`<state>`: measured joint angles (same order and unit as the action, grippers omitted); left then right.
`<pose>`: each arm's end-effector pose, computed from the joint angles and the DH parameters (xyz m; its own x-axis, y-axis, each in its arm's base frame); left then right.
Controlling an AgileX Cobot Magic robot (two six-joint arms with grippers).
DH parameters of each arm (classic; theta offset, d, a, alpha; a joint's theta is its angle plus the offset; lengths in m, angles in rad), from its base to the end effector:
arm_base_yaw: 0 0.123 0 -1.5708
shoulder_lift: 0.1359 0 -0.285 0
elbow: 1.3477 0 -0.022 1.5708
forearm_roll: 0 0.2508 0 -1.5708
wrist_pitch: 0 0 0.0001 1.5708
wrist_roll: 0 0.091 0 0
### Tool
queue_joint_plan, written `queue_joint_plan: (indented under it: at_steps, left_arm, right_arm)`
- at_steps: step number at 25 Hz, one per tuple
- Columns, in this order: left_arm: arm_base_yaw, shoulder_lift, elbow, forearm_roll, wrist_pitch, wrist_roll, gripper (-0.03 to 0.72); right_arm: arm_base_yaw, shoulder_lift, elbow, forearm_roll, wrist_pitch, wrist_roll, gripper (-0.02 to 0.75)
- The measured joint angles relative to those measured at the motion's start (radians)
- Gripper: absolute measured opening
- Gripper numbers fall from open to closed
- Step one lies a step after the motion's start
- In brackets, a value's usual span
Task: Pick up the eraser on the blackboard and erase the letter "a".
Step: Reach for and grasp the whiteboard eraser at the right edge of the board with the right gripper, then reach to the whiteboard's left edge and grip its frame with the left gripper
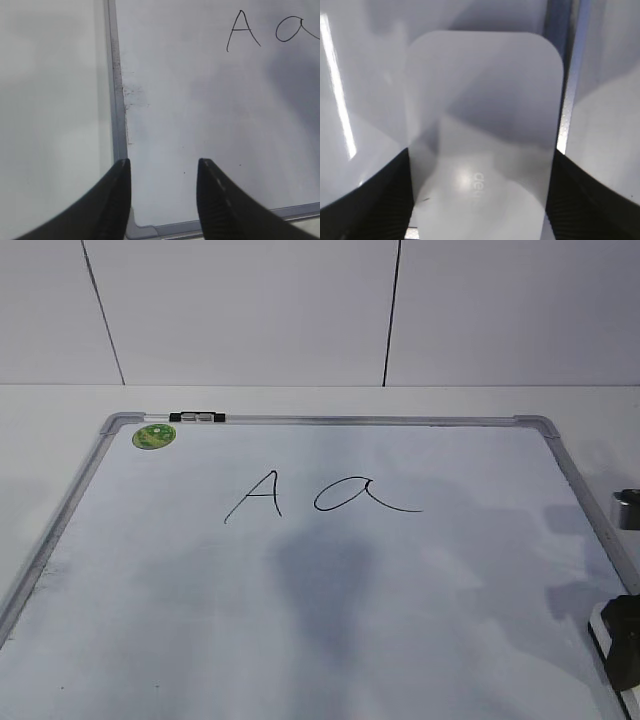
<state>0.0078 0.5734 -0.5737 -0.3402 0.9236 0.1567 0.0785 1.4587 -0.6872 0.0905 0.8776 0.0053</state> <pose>0.0924 -0.0235 0.2890 -0.7310 -0.0573 -0.6800 0.1376 0.9636 -0.2291 0.2148 0.0232 0.1757 -0.9999 -0.0154 -0.0065 -0.0158 0.9974 0.0701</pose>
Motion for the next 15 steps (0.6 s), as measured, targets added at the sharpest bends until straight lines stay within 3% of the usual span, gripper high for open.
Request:
queue_joint_plan:
  at_steps: [15]
  left_arm:
    - [0.000,0.000,0.000,0.000,0.000,0.000,0.329]
  right_arm:
    - [0.000,0.000,0.000,0.000,0.000,0.000,0.579]
